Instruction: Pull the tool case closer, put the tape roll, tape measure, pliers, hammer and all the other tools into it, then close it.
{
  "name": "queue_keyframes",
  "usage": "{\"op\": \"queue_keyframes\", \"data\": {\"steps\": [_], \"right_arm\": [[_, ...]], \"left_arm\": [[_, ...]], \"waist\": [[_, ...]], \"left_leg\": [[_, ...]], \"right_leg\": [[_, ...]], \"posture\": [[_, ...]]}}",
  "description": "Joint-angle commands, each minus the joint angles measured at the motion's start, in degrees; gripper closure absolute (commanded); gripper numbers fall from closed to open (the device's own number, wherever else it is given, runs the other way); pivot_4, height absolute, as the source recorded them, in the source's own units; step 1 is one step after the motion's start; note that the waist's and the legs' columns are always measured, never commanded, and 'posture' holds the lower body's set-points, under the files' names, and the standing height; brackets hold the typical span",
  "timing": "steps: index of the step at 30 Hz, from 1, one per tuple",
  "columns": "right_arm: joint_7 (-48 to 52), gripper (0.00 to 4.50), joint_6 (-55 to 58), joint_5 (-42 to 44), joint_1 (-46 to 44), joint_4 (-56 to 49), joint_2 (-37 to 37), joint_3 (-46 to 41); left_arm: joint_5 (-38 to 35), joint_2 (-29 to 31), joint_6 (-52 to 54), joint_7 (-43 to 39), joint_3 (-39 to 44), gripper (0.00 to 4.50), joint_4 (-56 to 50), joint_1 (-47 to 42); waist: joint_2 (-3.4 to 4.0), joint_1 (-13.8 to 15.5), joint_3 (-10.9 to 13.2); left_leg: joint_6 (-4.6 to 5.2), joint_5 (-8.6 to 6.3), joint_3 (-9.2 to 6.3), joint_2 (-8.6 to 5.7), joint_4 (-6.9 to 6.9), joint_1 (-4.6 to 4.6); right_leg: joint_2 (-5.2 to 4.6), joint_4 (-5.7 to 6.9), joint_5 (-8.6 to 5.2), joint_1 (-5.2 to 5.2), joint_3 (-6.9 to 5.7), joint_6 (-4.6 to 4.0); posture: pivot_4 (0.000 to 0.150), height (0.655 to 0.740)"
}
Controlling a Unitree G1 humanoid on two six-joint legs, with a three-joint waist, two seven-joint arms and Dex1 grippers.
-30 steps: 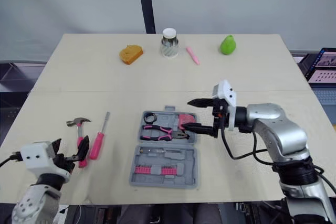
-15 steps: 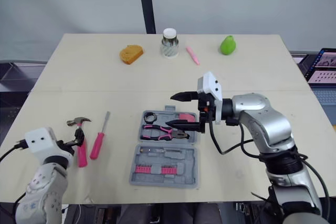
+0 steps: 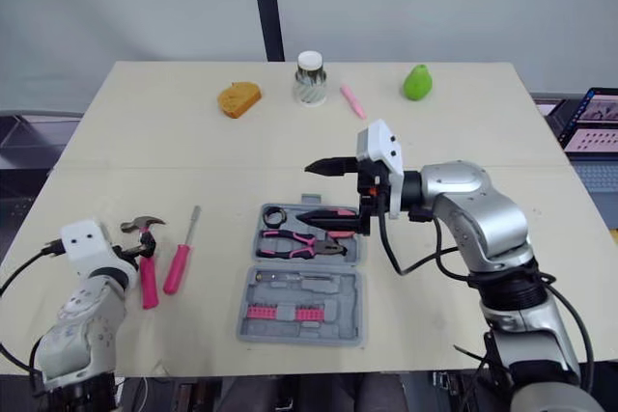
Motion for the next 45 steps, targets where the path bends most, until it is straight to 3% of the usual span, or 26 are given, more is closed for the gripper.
{"op": "queue_keyframes", "data": {"steps": [1, 21, 44, 45], "right_arm": [[-0.2, 0.06, -1.1, -0.2, -1.0, -0.4, 0.2, -0.3], [-0.5, 0.06, -0.9, -0.4, 0.0, -0.8, 0.6, -0.8], [-1.4, 0.06, -0.1, -0.1, 0.3, -1.4, 0.7, -0.7], [-1.4, 0.02, -0.2, -0.1, 0.3, -1.3, 0.7, -0.6]], "left_arm": [[1.2, 1.9, 1.7, 0.2, 0.2, 0.00, 0.8, -1.7], [2.6, 3.6, 4.2, 0.2, -0.9, 0.00, 7.6, -8.0], [3.0, 3.1, 4.3, -0.1, -1.7, 0.00, 9.0, -9.1], [3.0, 3.1, 4.2, -0.1, -1.7, 0.25, 9.1, -9.3]], "waist": [[-0.01, 0.0, 0.0], [-0.02, 0.0, 0.0], [-0.02, 0.1, 0.0], [-0.02, 0.1, 0.0]], "left_leg": [[0.00, 0.00, 0.00, 0.00, 0.00, 0.00], [-0.12, 0.06, 0.05, 0.07, 0.03, -0.01], [-0.12, 0.06, 0.08, 0.07, 0.02, -0.02], [-0.12, 0.06, 0.08, 0.07, 0.02, -0.02]], "right_leg": [[0.01, 0.02, 0.00, -0.01, 0.00, 0.00], [0.06, 0.08, 0.00, -0.05, 0.06, 0.00], [0.05, 0.12, 0.00, -0.12, 0.11, -0.01], [0.05, 0.12, 0.00, -0.12, 0.11, -0.01]], "posture": [[0.150, 0.7400], [0.150, 0.7400], [0.150, 0.7400], [0.150, 0.7400]]}}
